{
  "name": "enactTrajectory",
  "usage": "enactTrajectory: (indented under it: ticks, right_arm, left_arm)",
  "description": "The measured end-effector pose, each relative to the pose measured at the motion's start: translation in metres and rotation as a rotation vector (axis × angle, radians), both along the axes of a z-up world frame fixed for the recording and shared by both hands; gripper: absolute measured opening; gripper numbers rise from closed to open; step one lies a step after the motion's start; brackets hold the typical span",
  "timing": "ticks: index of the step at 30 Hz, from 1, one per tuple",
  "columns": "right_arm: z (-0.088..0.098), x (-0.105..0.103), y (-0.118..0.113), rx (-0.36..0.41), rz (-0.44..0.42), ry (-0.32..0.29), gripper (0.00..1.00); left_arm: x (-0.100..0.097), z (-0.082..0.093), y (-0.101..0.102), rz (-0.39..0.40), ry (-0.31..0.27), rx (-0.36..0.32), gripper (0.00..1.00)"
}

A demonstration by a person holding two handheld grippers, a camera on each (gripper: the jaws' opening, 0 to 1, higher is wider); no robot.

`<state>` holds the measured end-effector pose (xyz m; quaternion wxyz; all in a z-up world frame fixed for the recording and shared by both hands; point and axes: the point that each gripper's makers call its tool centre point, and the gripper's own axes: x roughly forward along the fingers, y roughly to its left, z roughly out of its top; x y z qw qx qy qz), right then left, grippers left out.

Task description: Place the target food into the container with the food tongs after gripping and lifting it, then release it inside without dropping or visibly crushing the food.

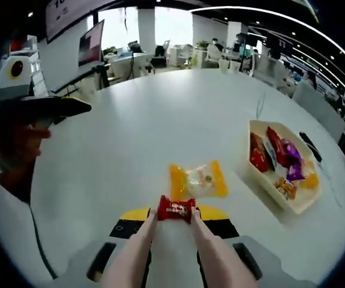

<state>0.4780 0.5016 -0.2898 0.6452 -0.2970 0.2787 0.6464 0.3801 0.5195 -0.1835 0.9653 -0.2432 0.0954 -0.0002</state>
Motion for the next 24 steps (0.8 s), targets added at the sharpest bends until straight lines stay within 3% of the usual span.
enactTrajectory:
  ticks: [10, 16, 24]
  right_arm:
    - [0.004, 0.004, 0.006, 0.033, -0.016, -0.008, 0.28]
    - [0.0, 0.007, 0.01, 0.023, 0.038, -0.044, 0.28]
    - [-0.005, 0.008, 0.015, 0.019, 0.083, -0.021, 0.29]
  left_arm:
    - [-0.002, -0.002, 0.001, -0.005, 0.012, -0.014, 0.99]
    - [0.001, -0.002, 0.001, -0.001, 0.012, -0.021, 0.99]
    - [0.001, -0.005, -0.001, -0.004, 0.019, -0.027, 0.99]
